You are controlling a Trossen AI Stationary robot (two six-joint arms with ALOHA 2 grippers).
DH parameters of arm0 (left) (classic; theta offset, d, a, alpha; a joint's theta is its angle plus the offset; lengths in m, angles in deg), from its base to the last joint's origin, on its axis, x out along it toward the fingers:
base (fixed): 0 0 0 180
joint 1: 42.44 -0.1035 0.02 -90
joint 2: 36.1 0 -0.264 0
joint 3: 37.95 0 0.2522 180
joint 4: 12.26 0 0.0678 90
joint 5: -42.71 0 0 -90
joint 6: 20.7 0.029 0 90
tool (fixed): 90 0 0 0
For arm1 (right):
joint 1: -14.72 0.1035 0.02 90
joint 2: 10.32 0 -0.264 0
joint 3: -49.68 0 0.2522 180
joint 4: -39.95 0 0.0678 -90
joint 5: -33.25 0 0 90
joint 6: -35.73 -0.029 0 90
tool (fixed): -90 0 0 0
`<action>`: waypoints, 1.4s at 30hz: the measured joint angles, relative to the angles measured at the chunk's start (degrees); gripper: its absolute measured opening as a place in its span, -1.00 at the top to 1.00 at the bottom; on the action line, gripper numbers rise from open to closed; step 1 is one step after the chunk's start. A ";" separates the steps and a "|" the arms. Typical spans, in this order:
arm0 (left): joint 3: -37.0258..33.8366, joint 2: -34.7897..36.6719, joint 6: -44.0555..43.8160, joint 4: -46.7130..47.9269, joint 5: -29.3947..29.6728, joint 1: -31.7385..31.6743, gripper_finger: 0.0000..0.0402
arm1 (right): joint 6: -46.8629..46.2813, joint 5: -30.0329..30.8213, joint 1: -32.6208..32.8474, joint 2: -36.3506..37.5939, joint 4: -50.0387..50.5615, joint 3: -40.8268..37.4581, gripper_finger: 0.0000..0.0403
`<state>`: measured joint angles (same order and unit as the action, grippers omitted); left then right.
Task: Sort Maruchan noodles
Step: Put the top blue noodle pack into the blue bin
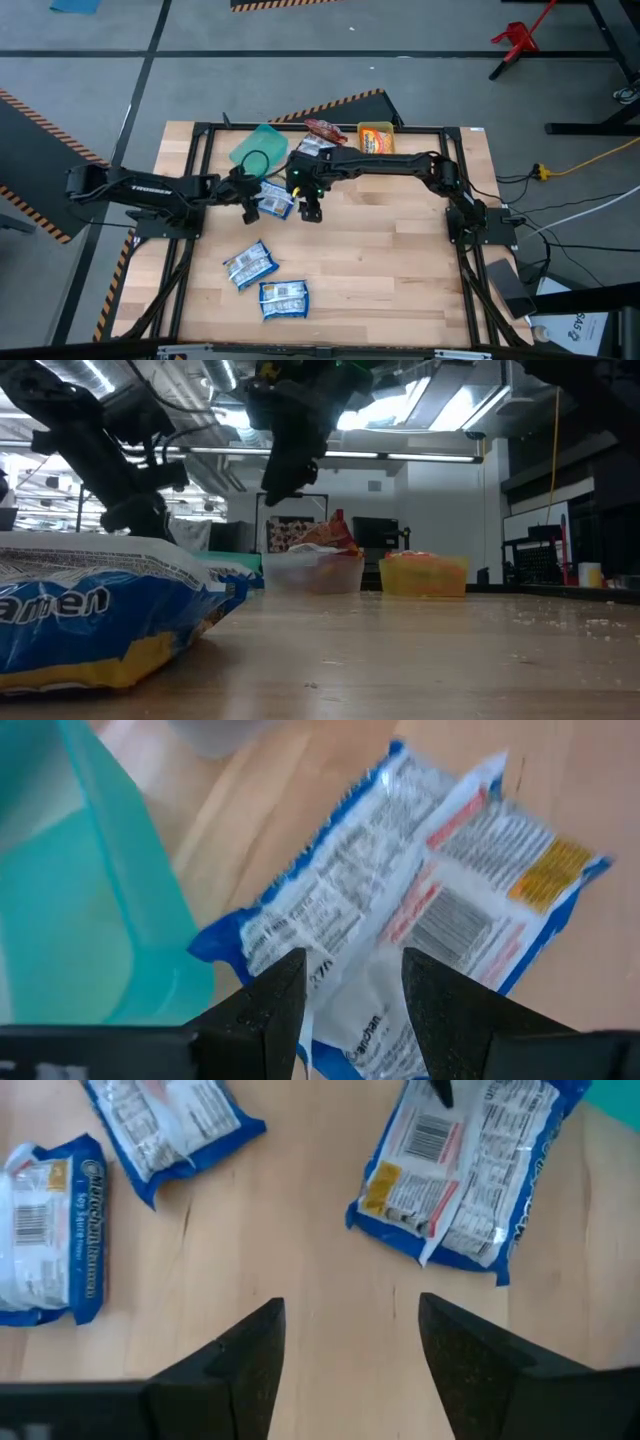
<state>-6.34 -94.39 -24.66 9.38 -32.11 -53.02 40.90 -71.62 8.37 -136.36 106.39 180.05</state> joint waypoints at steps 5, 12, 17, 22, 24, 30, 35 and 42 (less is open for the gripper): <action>0.13 -4.51 -0.07 -2.38 -0.07 -0.18 0.20 | 0.27 -0.01 0.00 0.04 1.58 0.08 -0.07; 0.26 -7.97 -5.49 -5.05 -5.01 0.02 0.25 | 0.17 0.26 0.00 0.04 1.31 0.08 -0.07; 0.22 -8.01 -9.70 -4.68 -5.28 0.92 0.51 | -0.51 0.27 0.00 0.85 5.03 0.03 -0.07; 0.20 -8.03 -12.29 -4.52 -5.07 1.37 0.86 | -0.32 2.05 -0.04 4.88 8.12 0.01 -0.07; 0.15 -8.04 -12.42 -4.59 -5.06 1.37 0.96 | -0.29 3.99 -0.04 6.40 7.07 0.01 -0.07; 0.11 -8.10 -15.56 -4.52 -4.27 1.39 0.99 | -0.18 15.32 -0.15 11.70 6.42 0.01 -0.07; 0.09 -8.10 -18.26 -4.48 -4.26 1.78 1.00 | -0.40 15.84 -0.07 20.24 7.40 -0.06 -0.07; -0.11 -8.23 -20.11 -8.70 -3.02 4.75 1.00 | -1.81 16.64 0.03 33.16 10.60 -0.54 -0.07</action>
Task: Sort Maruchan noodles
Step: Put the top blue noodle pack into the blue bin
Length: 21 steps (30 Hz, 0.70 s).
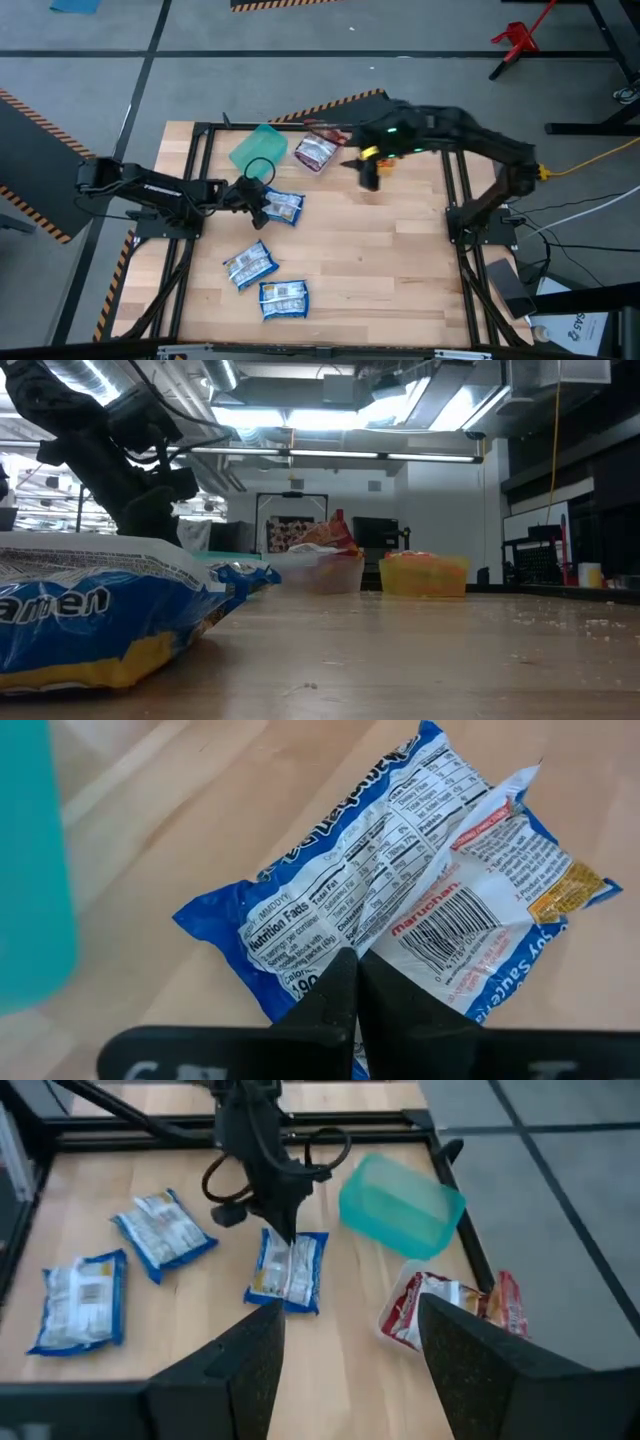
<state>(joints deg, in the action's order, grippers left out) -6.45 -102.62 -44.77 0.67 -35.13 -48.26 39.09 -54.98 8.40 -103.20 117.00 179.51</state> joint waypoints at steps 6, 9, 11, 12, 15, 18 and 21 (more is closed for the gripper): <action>-0.11 -0.07 -2.42 -3.95 1.18 1.89 1.00 | -0.60 0.68 -0.08 10.74 -3.62 -18.19 -0.07; -0.11 -0.06 -2.83 -4.34 1.96 2.63 1.00 | -3.24 0.68 -0.14 18.73 -20.11 -36.28 -0.07; -0.09 -0.02 -3.25 -4.68 2.06 2.88 1.00 | -4.65 0.60 0.07 22.15 -36.56 -48.89 -0.07; -0.09 -0.02 -3.88 -4.88 2.11 2.93 1.00 | -5.56 0.38 0.40 22.67 -46.00 -54.76 -0.07; -0.04 0.00 -4.52 -5.62 2.13 2.93 1.00 | -6.23 -1.40 1.11 20.73 -74.11 -69.46 -0.07; -0.02 0.02 -5.94 -6.31 2.95 2.94 1.00 | -5.25 -2.34 1.15 14.49 -96.54 -78.64 -0.07; 0.02 0.04 -7.00 -7.15 3.86 2.92 1.00 | -4.12 -1.62 1.07 6.55 -109.52 -81.47 -0.07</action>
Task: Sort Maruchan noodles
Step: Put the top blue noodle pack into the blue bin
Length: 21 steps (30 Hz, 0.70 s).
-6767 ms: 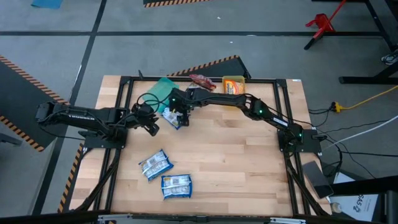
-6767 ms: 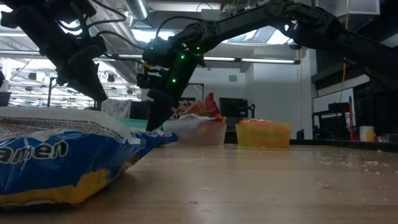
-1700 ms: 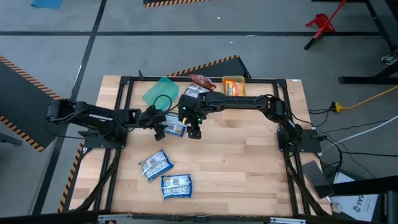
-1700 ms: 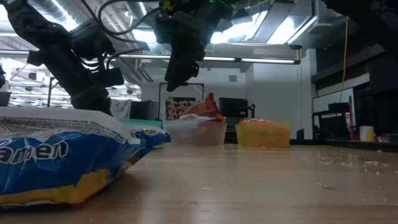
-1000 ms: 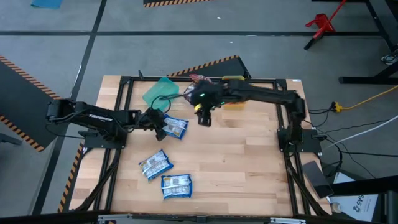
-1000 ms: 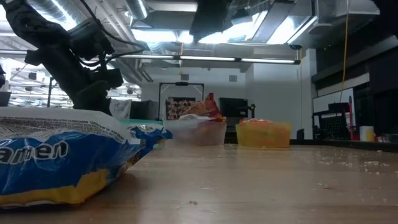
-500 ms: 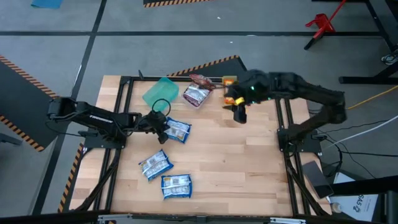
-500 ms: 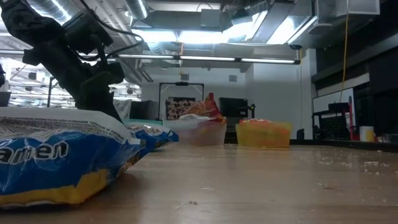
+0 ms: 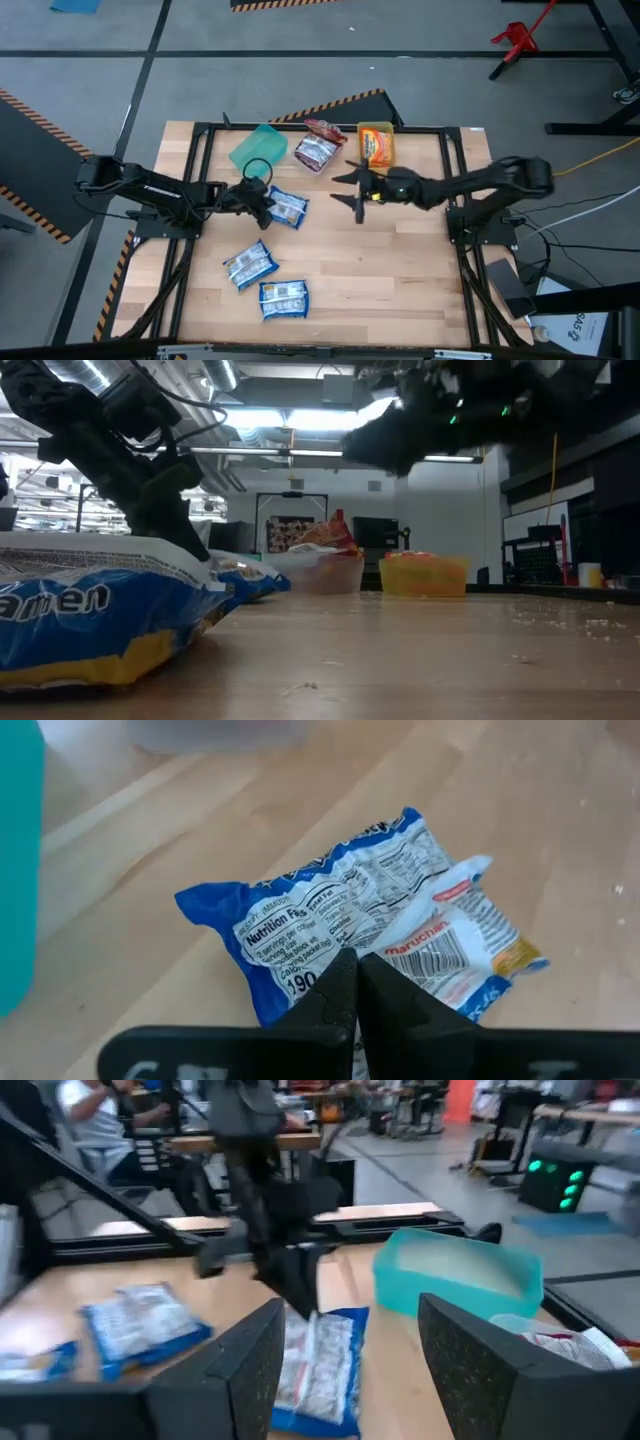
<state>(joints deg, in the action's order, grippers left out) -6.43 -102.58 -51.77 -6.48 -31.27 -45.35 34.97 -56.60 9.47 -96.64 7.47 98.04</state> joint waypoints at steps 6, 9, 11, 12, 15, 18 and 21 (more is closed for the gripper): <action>0.04 0.00 -1.48 -2.41 1.63 -0.03 1.00 | -0.83 -3.13 0.04 -14.34 -5.89 6.56 -0.07; 0.04 0.00 -1.92 -2.44 2.47 -0.04 1.00 | -3.54 -4.03 0.04 -18.85 -4.47 12.15 -0.07; 0.04 0.00 -2.74 -2.43 2.52 -0.05 1.00 | -3.35 -4.25 0.51 -21.08 -2.12 15.64 -0.07; 0.07 0.00 -2.94 -2.37 2.52 -0.05 1.00 | -3.24 -4.21 0.80 -22.13 -1.20 17.47 -0.08; 0.07 0.02 -3.06 -2.35 2.52 -0.05 1.00 | -1.10 -4.27 1.75 -23.97 3.09 22.08 -0.15; 0.09 0.02 -3.08 -2.35 2.58 -0.07 1.00 | 1.06 -1.57 2.73 -25.82 8.40 25.69 -0.32; 0.09 0.04 -3.25 -2.30 2.65 -0.06 1.00 | 1.21 0.35 3.17 -27.70 11.35 28.60 -0.54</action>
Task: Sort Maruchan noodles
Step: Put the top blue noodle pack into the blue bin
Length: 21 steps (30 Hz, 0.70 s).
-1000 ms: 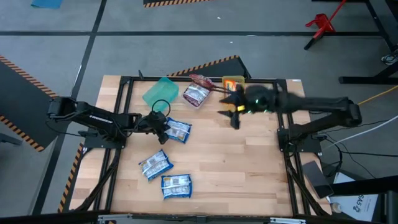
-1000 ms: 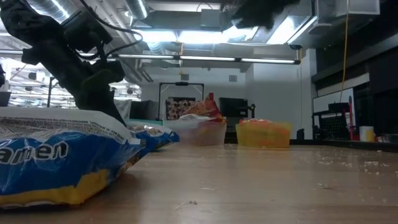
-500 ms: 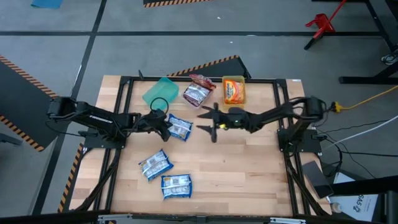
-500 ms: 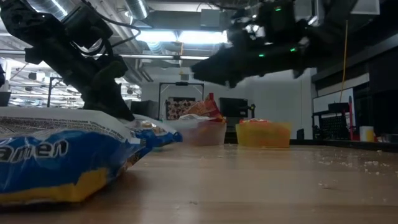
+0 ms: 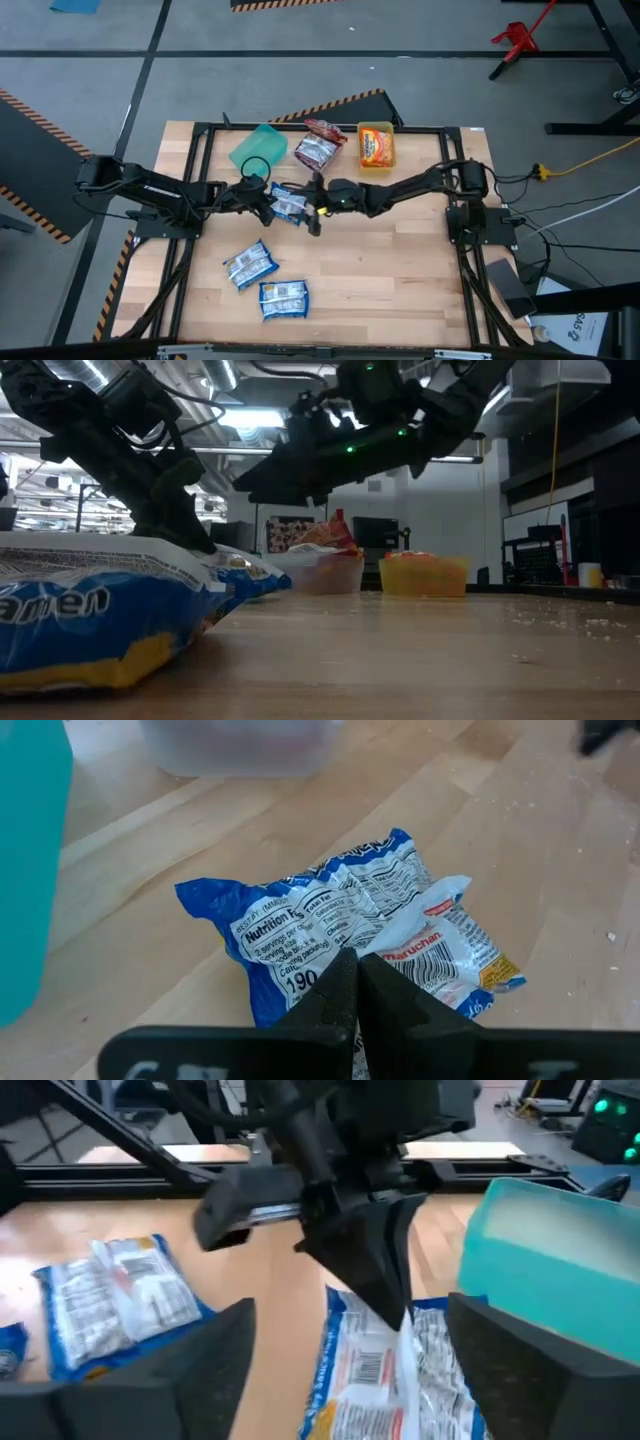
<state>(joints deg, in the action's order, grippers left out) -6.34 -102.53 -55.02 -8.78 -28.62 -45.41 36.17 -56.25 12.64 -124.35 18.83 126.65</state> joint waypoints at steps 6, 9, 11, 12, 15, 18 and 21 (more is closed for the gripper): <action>0.00 0.00 -0.23 -0.05 0.13 0.01 1.00 | -0.08 1.51 -0.05 -4.36 0.90 3.10 -0.81; 0.00 0.00 -1.06 -0.05 0.15 0.01 1.00 | -0.17 3.12 -0.14 -5.10 0.93 3.46 -0.82; 0.00 0.00 -1.23 -0.18 0.15 0.01 1.00 | -0.16 3.98 -0.16 -5.53 1.30 3.43 -0.80; 0.00 0.00 -1.32 -0.23 0.15 0.01 1.00 | -0.15 4.40 -0.16 -5.95 1.21 3.43 -0.80; 0.00 0.00 -1.36 -0.59 0.17 0.01 1.00 | -0.16 4.93 -0.16 -7.13 0.71 3.43 -0.78; 0.02 0.00 -1.73 -1.00 0.12 0.03 1.00 | -0.16 6.19 -0.16 -8.38 0.19 3.41 -0.78; 0.02 0.00 -2.66 -1.14 -0.20 0.03 1.00 | -0.17 7.47 -0.21 -9.56 -0.28 3.38 -0.78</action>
<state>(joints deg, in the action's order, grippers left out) -6.32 -102.53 -57.68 -9.92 -28.82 -45.38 36.00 -48.79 12.43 -133.91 18.55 130.03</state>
